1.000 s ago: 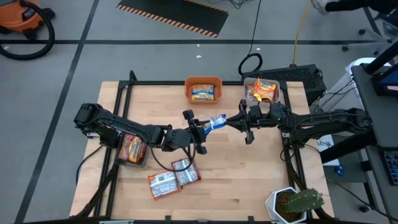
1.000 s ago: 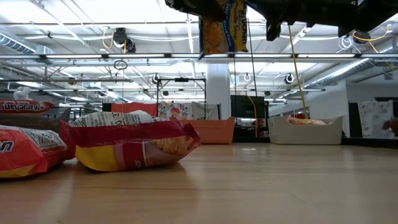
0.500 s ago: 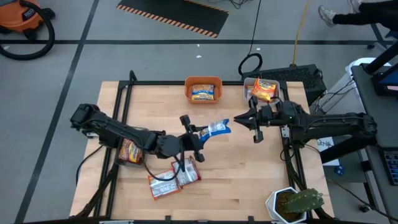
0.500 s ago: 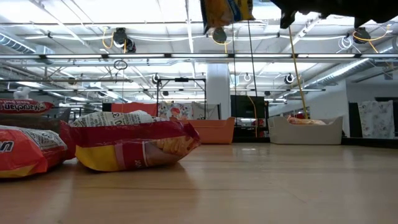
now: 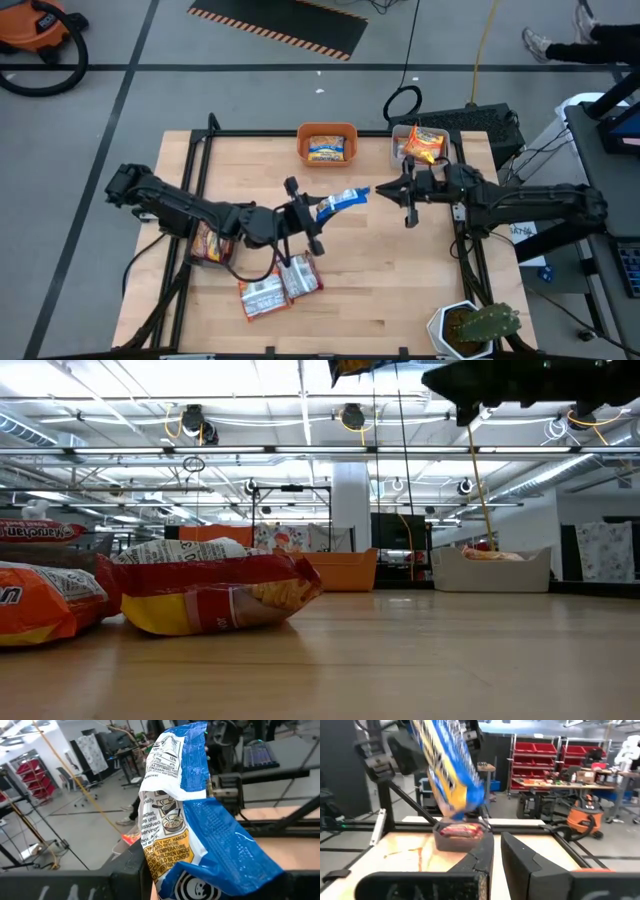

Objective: Sort Maruchan noodles
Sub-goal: Put the blue noodle pack into the orange bin

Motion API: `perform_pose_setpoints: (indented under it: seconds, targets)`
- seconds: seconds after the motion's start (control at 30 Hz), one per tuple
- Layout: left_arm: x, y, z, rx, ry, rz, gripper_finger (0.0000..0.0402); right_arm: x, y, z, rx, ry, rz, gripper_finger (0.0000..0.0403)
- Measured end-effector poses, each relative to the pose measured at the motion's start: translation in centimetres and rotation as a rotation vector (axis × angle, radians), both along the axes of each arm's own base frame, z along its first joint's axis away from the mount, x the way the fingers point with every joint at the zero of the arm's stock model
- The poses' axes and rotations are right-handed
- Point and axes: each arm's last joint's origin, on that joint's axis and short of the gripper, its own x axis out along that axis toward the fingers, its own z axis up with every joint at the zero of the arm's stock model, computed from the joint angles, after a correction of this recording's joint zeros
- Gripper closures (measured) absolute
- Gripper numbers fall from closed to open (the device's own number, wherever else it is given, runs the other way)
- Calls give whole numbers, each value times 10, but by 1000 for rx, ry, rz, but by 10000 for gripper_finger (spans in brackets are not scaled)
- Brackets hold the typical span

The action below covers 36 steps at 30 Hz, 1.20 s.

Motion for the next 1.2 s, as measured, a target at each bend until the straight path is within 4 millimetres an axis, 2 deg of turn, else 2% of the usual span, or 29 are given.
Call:
perform_pose_setpoints:
  seconds: [0.13,0.33,0.6,0.8,0.9,1.07,1.2]
  targets:
    - [1,6,-5,-15,-50,17,271,-2,-7,-11,7,33,-42,373]
    - [-3,17,-27,-65,-222,-39,271,-6,-15,-26,72,35,-81,354]
    - [-23,36,-49,-143,-499,-33,270,-7,-15,-32,138,26,-67,303]
    - [-28,49,-51,-222,-621,-153,270,3,-13,-31,193,-32,4,277]
    - [-26,51,-54,-256,-630,-212,270,11,-9,-28,218,-105,58,263]
    - [-20,52,-65,-256,-597,-207,270,21,0,-21,236,-263,137,238]
    - [-17,52,-69,-253,-611,-208,270,28,4,-21,238,-280,166,218]
